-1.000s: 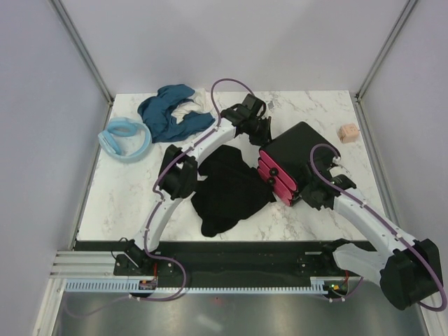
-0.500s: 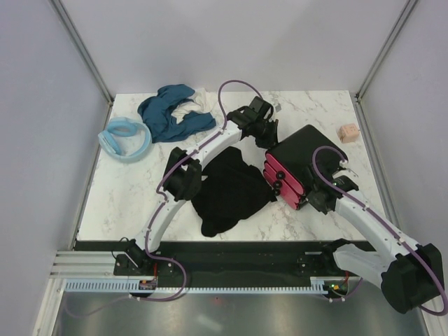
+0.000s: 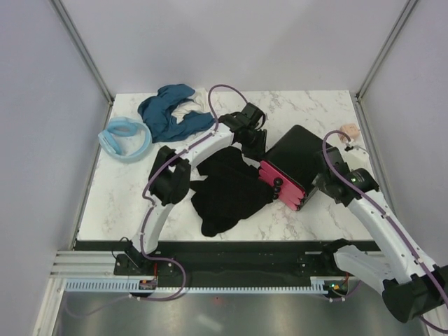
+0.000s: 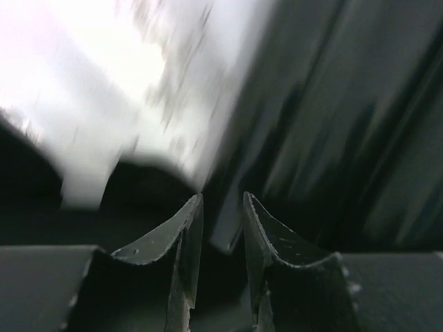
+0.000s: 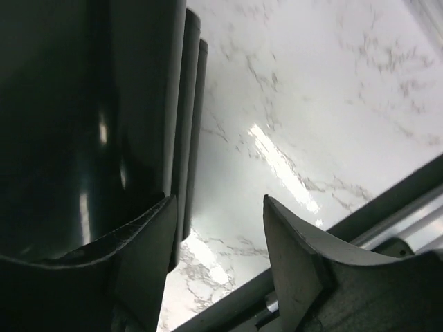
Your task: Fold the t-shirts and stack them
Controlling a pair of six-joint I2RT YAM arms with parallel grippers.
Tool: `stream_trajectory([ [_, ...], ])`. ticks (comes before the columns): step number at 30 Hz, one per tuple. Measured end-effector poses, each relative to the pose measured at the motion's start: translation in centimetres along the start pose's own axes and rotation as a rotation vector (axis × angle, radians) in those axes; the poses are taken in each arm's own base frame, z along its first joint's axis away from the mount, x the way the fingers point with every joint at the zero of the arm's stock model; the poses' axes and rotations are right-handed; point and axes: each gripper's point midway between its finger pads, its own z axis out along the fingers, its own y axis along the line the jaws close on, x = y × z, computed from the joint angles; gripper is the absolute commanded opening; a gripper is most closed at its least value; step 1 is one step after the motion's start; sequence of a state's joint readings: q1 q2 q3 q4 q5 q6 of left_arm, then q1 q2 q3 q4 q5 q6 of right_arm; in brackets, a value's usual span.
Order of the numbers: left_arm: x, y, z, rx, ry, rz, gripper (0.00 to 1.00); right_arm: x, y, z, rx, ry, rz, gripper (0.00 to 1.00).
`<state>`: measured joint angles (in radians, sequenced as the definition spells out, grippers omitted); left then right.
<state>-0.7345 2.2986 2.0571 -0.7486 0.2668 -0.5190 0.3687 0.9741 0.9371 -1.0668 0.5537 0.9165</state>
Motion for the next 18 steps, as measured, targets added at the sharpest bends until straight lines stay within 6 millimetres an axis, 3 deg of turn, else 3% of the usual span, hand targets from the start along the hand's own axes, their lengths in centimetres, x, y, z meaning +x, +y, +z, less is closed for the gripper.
stream_trajectory([
  [2,1.0,0.6,-1.4,-0.037,0.014,-0.013,0.42,-2.2,1.1,-1.3,-0.055,-0.058,0.003,0.63],
  [5,2.2,0.3,-4.1,-0.044,0.016,-0.039,0.42,-6.0,5.8,-4.0,-0.257,-0.134,0.06,0.62],
  [8,2.6,-0.9,-6.9,-0.026,-0.017,-0.043,0.42,-8.5,10.1,-6.8,-0.452,-0.167,0.062,0.62],
  [13,3.1,-0.4,-9.3,-0.045,-0.054,-0.079,0.42,-8.1,14.1,-8.2,-0.632,-0.114,0.015,0.62],
  [18,4.0,3.5,-11.5,-0.142,-0.098,-0.181,0.42,-4.5,17.6,-8.3,-0.767,0.053,-0.094,0.61],
])
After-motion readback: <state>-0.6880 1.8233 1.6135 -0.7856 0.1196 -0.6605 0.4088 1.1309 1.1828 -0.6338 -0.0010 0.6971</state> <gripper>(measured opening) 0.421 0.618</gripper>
